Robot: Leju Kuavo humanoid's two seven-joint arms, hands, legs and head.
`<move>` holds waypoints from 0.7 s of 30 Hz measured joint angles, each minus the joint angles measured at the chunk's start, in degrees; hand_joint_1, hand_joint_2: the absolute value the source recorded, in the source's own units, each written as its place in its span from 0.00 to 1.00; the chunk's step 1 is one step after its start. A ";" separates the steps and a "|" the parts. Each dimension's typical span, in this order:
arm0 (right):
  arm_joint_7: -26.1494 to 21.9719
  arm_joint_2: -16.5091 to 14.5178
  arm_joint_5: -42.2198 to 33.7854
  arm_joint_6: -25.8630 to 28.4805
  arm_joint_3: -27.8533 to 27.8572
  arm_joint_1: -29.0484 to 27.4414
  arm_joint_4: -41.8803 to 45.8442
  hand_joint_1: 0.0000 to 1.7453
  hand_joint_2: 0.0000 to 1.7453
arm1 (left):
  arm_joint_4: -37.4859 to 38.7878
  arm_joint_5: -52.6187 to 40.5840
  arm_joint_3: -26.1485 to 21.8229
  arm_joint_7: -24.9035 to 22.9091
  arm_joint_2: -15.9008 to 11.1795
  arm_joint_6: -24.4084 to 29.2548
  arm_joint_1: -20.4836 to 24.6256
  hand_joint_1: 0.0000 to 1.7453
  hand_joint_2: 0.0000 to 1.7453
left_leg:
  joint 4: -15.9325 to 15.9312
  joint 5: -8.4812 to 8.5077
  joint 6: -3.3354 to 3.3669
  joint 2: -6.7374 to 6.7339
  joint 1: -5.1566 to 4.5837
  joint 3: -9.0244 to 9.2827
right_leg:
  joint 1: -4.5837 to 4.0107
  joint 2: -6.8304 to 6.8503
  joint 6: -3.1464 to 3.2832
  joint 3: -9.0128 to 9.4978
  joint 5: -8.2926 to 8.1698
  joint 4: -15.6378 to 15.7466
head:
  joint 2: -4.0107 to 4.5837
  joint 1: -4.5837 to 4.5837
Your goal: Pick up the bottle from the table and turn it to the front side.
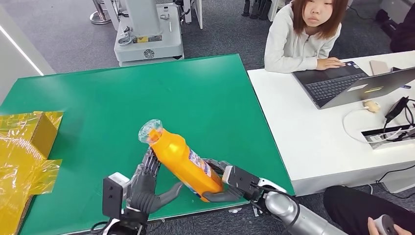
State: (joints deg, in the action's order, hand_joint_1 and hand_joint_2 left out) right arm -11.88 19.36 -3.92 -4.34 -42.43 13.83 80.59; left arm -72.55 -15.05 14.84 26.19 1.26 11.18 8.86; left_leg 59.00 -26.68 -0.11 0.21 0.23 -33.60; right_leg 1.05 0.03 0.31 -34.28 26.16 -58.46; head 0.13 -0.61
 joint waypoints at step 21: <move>3.42 -8.49 1.53 0.23 -6.98 9.81 -13.44 1.00 1.00 | 24.39 17.19 1.97 1.40 -1.40 -12.77 16.74 0.00 1.00 | 0.01 0.08 -0.08 0.02 -0.01 -0.04 | 0.00 -0.01 0.04 -0.08 -0.03 -0.07 | 0.00 -0.01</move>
State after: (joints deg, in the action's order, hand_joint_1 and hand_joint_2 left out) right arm -8.46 10.87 -2.39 -4.11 -49.41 23.64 67.16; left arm -48.17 2.13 16.81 27.59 -0.15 -1.58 25.61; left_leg 59.01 -26.61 -0.19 0.23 0.22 -33.64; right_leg 1.06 0.02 0.35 -34.37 26.13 -58.54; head 0.13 -0.62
